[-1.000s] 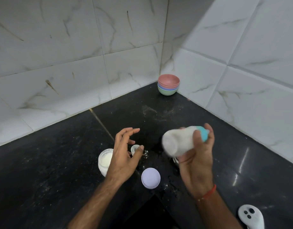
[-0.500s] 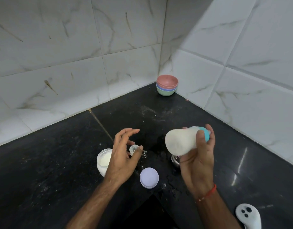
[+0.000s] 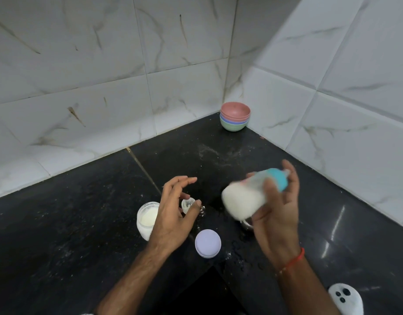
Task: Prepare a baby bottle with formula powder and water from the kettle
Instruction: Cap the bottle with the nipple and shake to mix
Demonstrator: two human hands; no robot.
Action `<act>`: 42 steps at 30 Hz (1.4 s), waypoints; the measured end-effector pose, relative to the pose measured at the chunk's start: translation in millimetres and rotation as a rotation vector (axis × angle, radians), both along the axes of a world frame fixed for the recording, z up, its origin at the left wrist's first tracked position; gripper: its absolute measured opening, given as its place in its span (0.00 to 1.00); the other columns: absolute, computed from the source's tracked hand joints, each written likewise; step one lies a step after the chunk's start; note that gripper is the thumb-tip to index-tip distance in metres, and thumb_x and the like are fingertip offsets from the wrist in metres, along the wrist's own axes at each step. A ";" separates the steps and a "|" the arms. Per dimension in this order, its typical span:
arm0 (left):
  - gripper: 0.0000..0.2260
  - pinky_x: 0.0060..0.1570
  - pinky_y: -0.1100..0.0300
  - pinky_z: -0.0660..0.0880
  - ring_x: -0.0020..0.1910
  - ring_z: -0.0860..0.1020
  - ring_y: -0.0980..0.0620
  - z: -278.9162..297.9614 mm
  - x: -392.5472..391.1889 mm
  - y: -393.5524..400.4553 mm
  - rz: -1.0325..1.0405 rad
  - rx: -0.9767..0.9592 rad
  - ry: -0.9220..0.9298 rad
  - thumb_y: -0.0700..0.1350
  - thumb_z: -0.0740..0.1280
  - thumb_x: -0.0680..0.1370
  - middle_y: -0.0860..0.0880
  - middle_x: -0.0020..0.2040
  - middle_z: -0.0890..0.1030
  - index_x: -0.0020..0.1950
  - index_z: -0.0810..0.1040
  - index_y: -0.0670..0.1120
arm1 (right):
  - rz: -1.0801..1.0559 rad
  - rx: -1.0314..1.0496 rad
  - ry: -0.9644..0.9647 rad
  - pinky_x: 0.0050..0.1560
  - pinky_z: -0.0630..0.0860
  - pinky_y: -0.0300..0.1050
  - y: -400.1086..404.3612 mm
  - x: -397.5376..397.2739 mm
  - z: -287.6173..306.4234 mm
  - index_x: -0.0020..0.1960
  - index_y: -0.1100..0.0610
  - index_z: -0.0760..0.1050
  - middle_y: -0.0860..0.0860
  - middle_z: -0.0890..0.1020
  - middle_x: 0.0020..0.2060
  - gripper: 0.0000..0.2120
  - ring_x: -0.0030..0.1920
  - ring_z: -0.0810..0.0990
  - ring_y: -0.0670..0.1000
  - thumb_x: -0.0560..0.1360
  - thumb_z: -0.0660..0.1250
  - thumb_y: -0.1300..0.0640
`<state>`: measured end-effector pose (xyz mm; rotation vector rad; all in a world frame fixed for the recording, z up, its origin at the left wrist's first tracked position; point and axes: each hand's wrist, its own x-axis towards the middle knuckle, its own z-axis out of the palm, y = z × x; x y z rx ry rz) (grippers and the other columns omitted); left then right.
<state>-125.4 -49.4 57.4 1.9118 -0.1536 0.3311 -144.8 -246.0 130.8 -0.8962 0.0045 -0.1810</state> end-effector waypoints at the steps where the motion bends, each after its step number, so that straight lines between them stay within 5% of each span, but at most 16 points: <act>1: 0.26 0.46 0.69 0.75 0.54 0.79 0.55 0.8 0.3 0.0 0.010 -0.010 0.001 0.38 0.74 0.78 0.60 0.70 0.70 0.69 0.74 0.61 | -0.057 0.043 0.025 0.50 0.85 0.55 -3.4 2.9 -0.1 0.71 0.43 0.68 0.62 0.79 0.57 0.34 0.51 0.83 0.58 0.69 0.80 0.51; 6: 0.26 0.48 0.68 0.75 0.54 0.79 0.55 0.7 1.9 -3.1 -0.026 0.006 -0.006 0.39 0.74 0.78 0.61 0.69 0.70 0.69 0.74 0.62 | 0.173 -0.223 -0.088 0.55 0.81 0.69 5.2 -5.6 -10.4 0.74 0.43 0.67 0.67 0.81 0.52 0.43 0.53 0.82 0.69 0.65 0.84 0.53; 10: 0.25 0.48 0.68 0.74 0.54 0.79 0.54 0.6 2.7 -4.3 0.003 -0.005 -0.007 0.38 0.74 0.78 0.59 0.70 0.70 0.70 0.75 0.60 | -0.108 0.026 0.015 0.56 0.82 0.56 -10.8 6.7 -4.3 0.72 0.43 0.67 0.56 0.83 0.52 0.47 0.58 0.79 0.60 0.59 0.86 0.44; 14: 0.25 0.48 0.68 0.74 0.54 0.79 0.54 0.0 1.9 -6.0 -0.043 0.006 -0.002 0.39 0.74 0.78 0.60 0.70 0.70 0.69 0.74 0.62 | 0.129 -0.195 -0.062 0.56 0.82 0.65 4.0 -6.5 -10.6 0.73 0.42 0.67 0.63 0.82 0.53 0.42 0.53 0.83 0.62 0.65 0.84 0.52; 18: 0.25 0.48 0.66 0.75 0.54 0.80 0.52 0.3 2.4 -6.6 -0.014 0.002 -0.010 0.38 0.74 0.78 0.60 0.69 0.70 0.69 0.74 0.61 | -0.100 0.037 0.080 0.48 0.85 0.53 -0.1 1.0 -4.2 0.71 0.42 0.67 0.62 0.79 0.59 0.36 0.57 0.81 0.58 0.69 0.80 0.50; 21: 0.26 0.49 0.66 0.75 0.54 0.79 0.52 -0.5 1.6 -6.4 -0.034 0.018 -0.015 0.38 0.74 0.78 0.63 0.69 0.70 0.69 0.74 0.62 | -0.024 -0.106 0.056 0.48 0.84 0.52 -0.3 -3.6 6.8 0.72 0.41 0.68 0.65 0.80 0.58 0.46 0.54 0.84 0.57 0.60 0.86 0.46; 23: 0.26 0.48 0.66 0.75 0.54 0.79 0.53 -0.8 1.1 -5.2 -0.036 0.020 -0.021 0.38 0.74 0.78 0.63 0.69 0.69 0.69 0.74 0.61 | -0.155 -0.164 -0.094 0.50 0.84 0.55 0.4 -12.8 25.4 0.76 0.44 0.63 0.63 0.82 0.55 0.49 0.52 0.85 0.59 0.62 0.85 0.47; 27: 0.25 0.49 0.68 0.75 0.53 0.80 0.54 0.4 2.9 -5.0 -0.013 0.016 -0.027 0.38 0.74 0.78 0.61 0.69 0.70 0.69 0.74 0.61 | -0.481 -0.458 -0.354 0.57 0.81 0.67 -4.2 -15.8 29.0 0.76 0.65 0.52 0.69 0.78 0.58 0.50 0.54 0.84 0.69 0.70 0.82 0.52; 30: 0.25 0.49 0.68 0.75 0.53 0.79 0.53 1.7 2.9 -8.1 -0.040 0.020 -0.023 0.38 0.74 0.78 0.61 0.69 0.70 0.70 0.74 0.60 | -0.415 -0.819 -0.341 0.60 0.81 0.63 4.8 -8.6 3.3 0.74 0.35 0.59 0.65 0.76 0.64 0.45 0.60 0.82 0.61 0.69 0.83 0.56; 31: 0.25 0.49 0.68 0.75 0.54 0.79 0.53 2.4 2.2 -8.8 -0.048 0.023 -0.030 0.38 0.74 0.78 0.60 0.69 0.70 0.70 0.75 0.59 | -0.396 -0.828 -0.362 0.59 0.81 0.64 6.8 -9.5 2.5 0.72 0.33 0.60 0.63 0.78 0.63 0.45 0.60 0.82 0.61 0.68 0.83 0.57; 35: 0.24 0.49 0.70 0.74 0.54 0.79 0.53 1.8 2.2 -6.5 -0.034 0.029 -0.036 0.38 0.74 0.79 0.60 0.69 0.70 0.70 0.75 0.58 | -0.521 -0.784 -0.581 0.55 0.79 0.68 -2.3 -10.7 7.3 0.71 0.48 0.57 0.65 0.79 0.55 0.44 0.52 0.83 0.69 0.68 0.82 0.66; 38: 0.25 0.48 0.69 0.74 0.54 0.79 0.53 0.1 3.5 -6.2 -0.037 0.036 -0.022 0.39 0.74 0.79 0.61 0.69 0.70 0.70 0.74 0.59 | -0.450 -0.917 -0.453 0.59 0.79 0.61 2.4 -6.2 2.0 0.72 0.34 0.60 0.59 0.80 0.59 0.46 0.59 0.83 0.60 0.67 0.83 0.59; 42: 0.25 0.49 0.69 0.75 0.54 0.80 0.53 0.9 2.3 -8.8 -0.053 0.056 -0.047 0.39 0.74 0.78 0.60 0.69 0.70 0.70 0.75 0.59 | -0.453 -0.821 -0.606 0.57 0.81 0.60 1.5 -14.5 10.2 0.72 0.38 0.63 0.61 0.80 0.57 0.45 0.55 0.84 0.64 0.67 0.83 0.64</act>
